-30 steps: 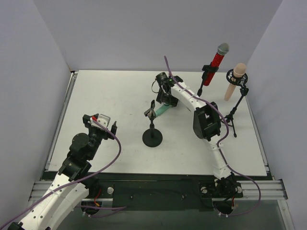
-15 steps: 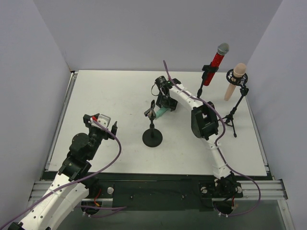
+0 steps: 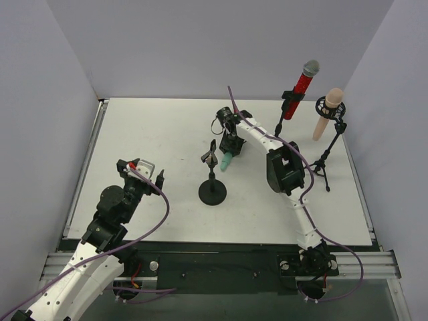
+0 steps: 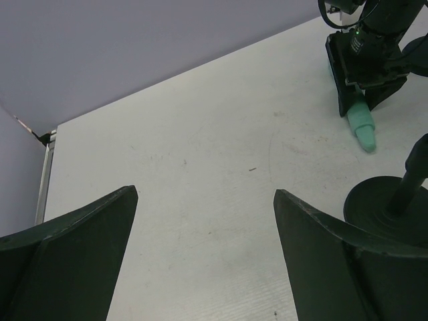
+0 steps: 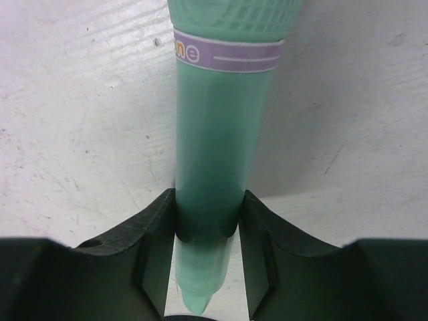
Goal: Attach the microphones to the stand
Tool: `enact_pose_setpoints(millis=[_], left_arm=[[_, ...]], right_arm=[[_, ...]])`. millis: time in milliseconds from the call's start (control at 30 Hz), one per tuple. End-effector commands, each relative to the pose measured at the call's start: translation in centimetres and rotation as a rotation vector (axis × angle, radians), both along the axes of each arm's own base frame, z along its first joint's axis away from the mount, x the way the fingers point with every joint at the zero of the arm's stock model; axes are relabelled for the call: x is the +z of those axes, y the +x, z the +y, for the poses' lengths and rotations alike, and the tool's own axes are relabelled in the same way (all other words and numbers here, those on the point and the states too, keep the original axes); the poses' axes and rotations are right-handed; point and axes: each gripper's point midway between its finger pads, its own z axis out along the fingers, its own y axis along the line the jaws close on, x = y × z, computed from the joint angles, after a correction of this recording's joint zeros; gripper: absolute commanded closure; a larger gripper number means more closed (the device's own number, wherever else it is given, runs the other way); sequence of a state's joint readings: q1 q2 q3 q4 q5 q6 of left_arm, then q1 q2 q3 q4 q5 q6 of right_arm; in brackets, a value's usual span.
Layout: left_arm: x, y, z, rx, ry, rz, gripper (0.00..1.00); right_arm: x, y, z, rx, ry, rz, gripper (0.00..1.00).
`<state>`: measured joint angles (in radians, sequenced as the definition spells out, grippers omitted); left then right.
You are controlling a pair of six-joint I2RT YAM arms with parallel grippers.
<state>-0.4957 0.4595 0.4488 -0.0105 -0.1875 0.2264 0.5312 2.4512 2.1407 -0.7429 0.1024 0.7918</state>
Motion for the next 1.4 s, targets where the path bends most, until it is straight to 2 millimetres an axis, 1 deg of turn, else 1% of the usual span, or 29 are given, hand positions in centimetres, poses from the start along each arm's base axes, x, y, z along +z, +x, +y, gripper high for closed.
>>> enact_pose_setpoints(millis=[0,33,67,100,133,167,200,233,267,300,333,367,433,533,633,733,767,800,867,900,1033,1067,1133,1167,1200,1233,1267,1300,1367], left_arm=[[0.9,0.1,-0.2,-0.009,-0.006,-0.037,0.05],[1.1,0.1,-0.2,-0.011,-0.010,-0.042,0.05],[1.0,0.1,-0.2,-0.011,-0.009,-0.041,0.05],[1.1,0.0,-0.2,-0.012,-0.011,-0.044,0.05],[1.2,0.0,-0.1,-0.012,-0.012,-0.046,0.06],[1.2,0.0,-0.2,-0.015,-0.012,-0.045,0.05],[1.2,0.0,-0.2,-0.015,-0.011,-0.047,0.05],[1.2,-0.1,-0.2,-0.018,-0.014,-0.047,0.06],[1.4,-0.1,-0.3,-0.021,-0.017,-0.051,0.05],[1.3,-0.2,-0.3,-0.025,-0.016,-0.050,0.06],[1.4,-0.2,-0.3,-0.026,-0.017,-0.052,0.06],[1.4,-0.2,-0.3,-0.026,-0.017,-0.052,0.06],[1.5,-0.3,-0.4,-0.032,-0.020,-0.055,0.06],[1.7,-0.5,-0.4,-0.037,-0.026,-0.060,0.06],[1.7,-0.6,-0.4,-0.040,-0.028,-0.061,0.06],[1.9,-0.7,-0.4,-0.041,-0.031,-0.066,0.06],[1.9,-0.7,-0.4,-0.040,-0.033,-0.067,0.06],[2.0,-0.7,-0.4,-0.041,-0.035,-0.068,0.06],[2.0,-0.8,-0.4,-0.045,-0.034,-0.070,0.06],[2.1,-0.8,-0.4,-0.046,-0.036,-0.071,0.06],[2.2,-0.9,-0.6,-0.054,-0.038,-0.073,0.06],[2.2,-0.9,-0.6,-0.054,-0.037,-0.072,0.06],[2.2,-0.9,-0.6,-0.055,-0.038,-0.073,0.06],[2.2,-0.9,-0.6,-0.055,-0.038,-0.073,0.06],[2.2,-0.9,-0.5,-0.054,-0.038,-0.073,0.06],[2.3,-1.0,-0.5,-0.052,-0.039,-0.076,0.06],[2.3,-1.0,-0.4,-0.051,-0.041,-0.077,0.06],[2.3,-1.0,-0.4,-0.051,-0.040,-0.077,0.06],[2.3,-1.0,-0.4,-0.049,-0.039,-0.079,0.06]], right_arm=[[1.8,-2.1,-0.2,0.060,0.016,0.045,0.83],[1.9,-2.7,-0.3,0.079,0.030,0.063,0.84],[2.6,-2.9,-0.5,0.084,0.045,0.060,0.85],[2.2,-3.8,-0.6,0.112,0.058,0.095,0.86],[3.0,-3.9,-0.9,0.122,0.071,0.088,0.87],[2.5,-4.9,-1.2,0.149,0.077,0.123,0.87],[3.1,-5.0,-1.7,0.158,0.084,0.121,0.88],[2.7,-5.9,-2.0,0.204,0.093,0.155,0.89],[3.2,-6.1,-2.2,0.223,0.108,0.154,0.91],[3.0,-7.2,-2.0,0.308,0.147,0.191,0.94],[3.4,-8.3,-1.3,0.362,0.237,0.226,0.95],[3.4,-8.6,-1.5,0.424,0.250,0.233,0.96],[3.5,-9.0,-2.7,0.466,0.198,0.234,0.97],[3.3,-9.3,-4.9,0.526,0.060,0.226,0.98],[3.1,-9.5,-6.3,0.573,-0.034,0.222,0.98],[3.1,-10.5,-7.8,0.633,-0.120,0.259,0.97],[3.1,-10.9,-7.9,0.653,-0.133,0.268,0.96],[3.1,-11.5,-8.7,0.687,-0.168,0.288,0.95],[2.9,-12.6,-9.5,0.746,-0.187,0.315,0.91],[2.8,-13.3,-10.0,0.760,-0.201,0.331,0.86],[2.1,-14.5,-11.0,0.800,-0.211,0.384,0.77],[2.1,-14.6,-11.0,0.804,-0.208,0.390,0.76],[1.8,-14.7,-11.3,0.814,-0.217,0.406,0.69],[1.6,-14.7,-11.4,0.810,-0.220,0.413,0.68],[1.6,-14.7,-11.5,0.811,-0.217,0.414,0.61],[1.4,-14.8,-11.4,0.810,-0.198,0.425,0.60],[1.3,-14.9,-11.4,0.809,-0.184,0.433,0.55],[1.1,-15.0,-11.4,0.810,-0.170,0.445,0.47],[0.6,-15.4,-11.6,0.814,-0.153,0.471,0.46]])
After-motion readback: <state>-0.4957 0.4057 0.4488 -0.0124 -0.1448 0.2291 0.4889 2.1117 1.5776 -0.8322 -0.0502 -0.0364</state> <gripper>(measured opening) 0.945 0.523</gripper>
